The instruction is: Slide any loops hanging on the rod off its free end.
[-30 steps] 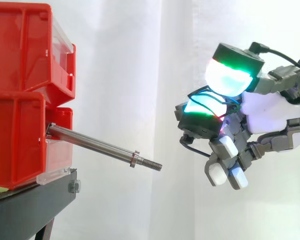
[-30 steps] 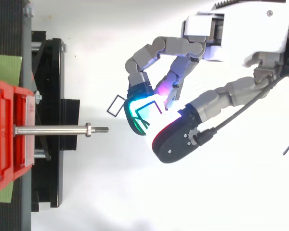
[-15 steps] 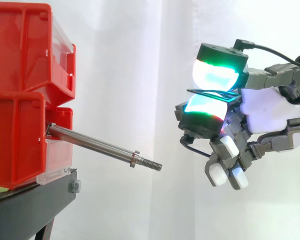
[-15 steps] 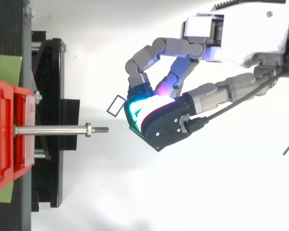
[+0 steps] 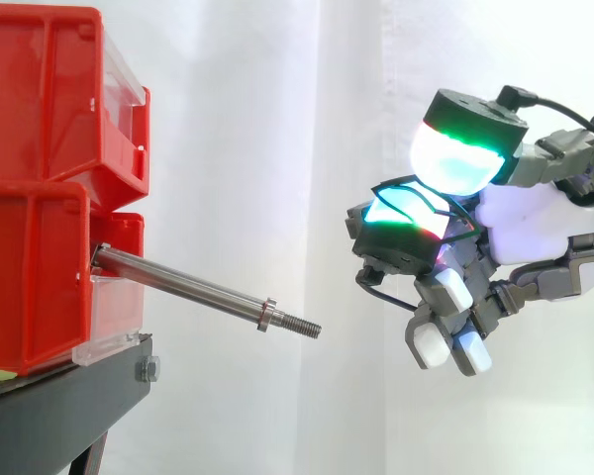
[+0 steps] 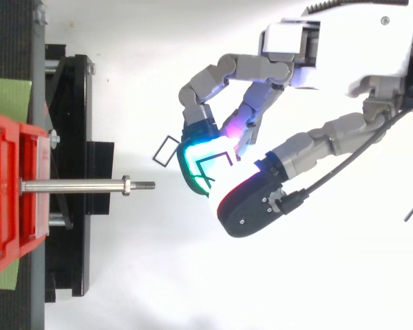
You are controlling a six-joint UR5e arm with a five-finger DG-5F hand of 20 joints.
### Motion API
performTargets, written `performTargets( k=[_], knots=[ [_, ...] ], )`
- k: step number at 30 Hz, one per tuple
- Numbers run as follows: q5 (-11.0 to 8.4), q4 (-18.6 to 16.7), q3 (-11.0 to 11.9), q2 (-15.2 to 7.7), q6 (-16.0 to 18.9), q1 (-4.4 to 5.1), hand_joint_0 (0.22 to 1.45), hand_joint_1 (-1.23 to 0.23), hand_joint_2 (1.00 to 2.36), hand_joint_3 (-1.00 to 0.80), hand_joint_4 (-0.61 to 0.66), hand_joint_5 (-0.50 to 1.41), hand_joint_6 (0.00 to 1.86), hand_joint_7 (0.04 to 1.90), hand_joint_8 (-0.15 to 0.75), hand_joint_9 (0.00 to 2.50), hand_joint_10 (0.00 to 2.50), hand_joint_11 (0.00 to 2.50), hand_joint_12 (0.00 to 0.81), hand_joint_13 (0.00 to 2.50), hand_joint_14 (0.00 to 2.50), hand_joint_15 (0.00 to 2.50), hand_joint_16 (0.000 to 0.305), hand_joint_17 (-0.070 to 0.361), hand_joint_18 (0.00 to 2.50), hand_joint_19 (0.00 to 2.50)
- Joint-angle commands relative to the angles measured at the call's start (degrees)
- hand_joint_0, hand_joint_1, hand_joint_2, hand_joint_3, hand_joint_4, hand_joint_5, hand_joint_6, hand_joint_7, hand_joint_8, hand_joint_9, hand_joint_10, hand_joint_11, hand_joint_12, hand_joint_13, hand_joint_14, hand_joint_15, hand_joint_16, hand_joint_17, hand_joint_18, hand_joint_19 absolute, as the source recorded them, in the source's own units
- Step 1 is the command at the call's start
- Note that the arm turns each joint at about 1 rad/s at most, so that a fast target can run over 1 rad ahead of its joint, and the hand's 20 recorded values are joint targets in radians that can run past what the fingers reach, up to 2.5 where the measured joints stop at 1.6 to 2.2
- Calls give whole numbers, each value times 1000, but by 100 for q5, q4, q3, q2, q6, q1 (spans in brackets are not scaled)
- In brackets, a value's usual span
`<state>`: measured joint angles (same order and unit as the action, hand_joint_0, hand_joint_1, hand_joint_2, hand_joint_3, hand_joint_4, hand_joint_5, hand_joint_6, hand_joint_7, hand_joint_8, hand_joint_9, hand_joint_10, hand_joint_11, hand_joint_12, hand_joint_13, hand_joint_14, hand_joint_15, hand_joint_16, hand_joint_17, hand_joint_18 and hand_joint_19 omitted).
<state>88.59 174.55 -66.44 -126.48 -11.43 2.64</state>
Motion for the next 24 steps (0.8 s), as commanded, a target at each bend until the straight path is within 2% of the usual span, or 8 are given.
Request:
performTargets(
  k=[1, 7, 13, 24],
  knots=[
    [0, 0, 0, 0, 0, 0, 620, -749, 1006, -434, 241, -202, 836, 1299, 344, 1000, 23, 647, 387, 905, 13, 317, 66, 148, 855, 615],
    [-9, 0, 0, 0, 0, 0, 588, -607, 1010, -397, 236, -183, 830, 1337, 358, 1065, 24, 651, 393, 924, 13, 321, 66, 148, 866, 630],
    [-9, 0, 0, 0, 0, 0, 571, -545, 1006, -437, 236, -171, 814, 1310, 359, 1081, 23, 647, 397, 926, 13, 327, 66, 150, 865, 645],
    [0, 0, 0, 0, 0, 0, 531, -540, 1004, -453, 233, -160, 774, 1311, 372, 1085, 23, 642, 414, 929, 13, 335, 69, 155, 863, 659]
  ],
)
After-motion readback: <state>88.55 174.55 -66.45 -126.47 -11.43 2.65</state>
